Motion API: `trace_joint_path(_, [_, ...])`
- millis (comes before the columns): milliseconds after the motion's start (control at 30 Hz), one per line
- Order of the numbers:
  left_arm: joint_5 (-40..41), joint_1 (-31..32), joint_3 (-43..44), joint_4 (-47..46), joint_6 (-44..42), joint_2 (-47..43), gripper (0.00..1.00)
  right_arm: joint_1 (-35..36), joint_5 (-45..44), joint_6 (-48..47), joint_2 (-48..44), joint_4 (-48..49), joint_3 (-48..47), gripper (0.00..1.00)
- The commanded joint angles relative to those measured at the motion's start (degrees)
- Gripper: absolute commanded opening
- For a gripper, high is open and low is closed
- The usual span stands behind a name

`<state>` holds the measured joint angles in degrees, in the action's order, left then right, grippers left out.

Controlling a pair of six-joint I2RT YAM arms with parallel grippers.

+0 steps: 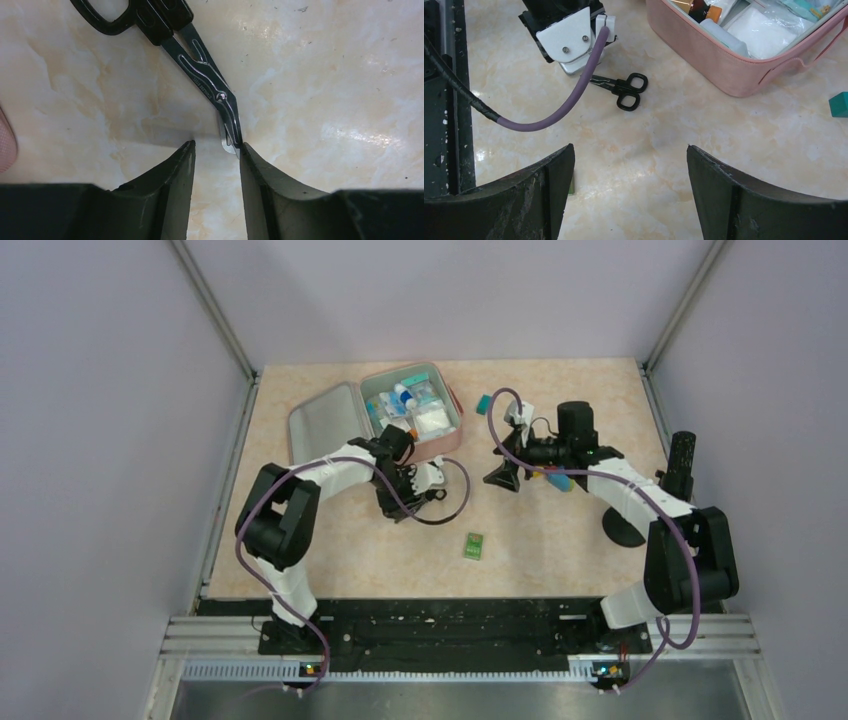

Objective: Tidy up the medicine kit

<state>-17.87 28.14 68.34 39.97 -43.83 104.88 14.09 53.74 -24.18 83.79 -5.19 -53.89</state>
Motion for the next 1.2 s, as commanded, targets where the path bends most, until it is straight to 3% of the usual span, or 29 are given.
trace_joint_path(0, [6.2, 1.9, -3.9, -3.1, 0.8, -1.7, 0.43, -0.6, 0.5, 0.2, -0.2, 2.1, 0.3, 0.81])
trace_joint_path(300, [10.3, 4.9, -10.3, -7.7, 0.2, -4.4, 0.38, -0.8, 0.4, 0.2, -0.5, 2.6, 1.6, 0.81])
trace_joint_path(500, [8.9, 4.9, -12.5, -7.3, -1.8, -4.1, 0.24, -0.6, 1.8, 1.2, 2.1, 4.6, 0.9, 0.81])
trace_joint_path(667, [8.4, 4.8, -13.6, -8.4, -2.9, -3.9, 0.08, 0.0, 1.8, 10.0, 7.1, 11.9, 0.2, 0.81])
trace_joint_path(800, [8.6, 4.8, -14.7, -10.1, -4.2, -3.9, 0.0, 1.9, 0.3, 14.9, 10.2, 16.4, 1.0, 0.81])
trace_joint_path(1167, [9.0, 4.2, -19.4, -18.6, -7.3, -6.9, 0.0, 6.7, -3.9, 25.5, 16.1, 20.4, 3.3, 0.82])
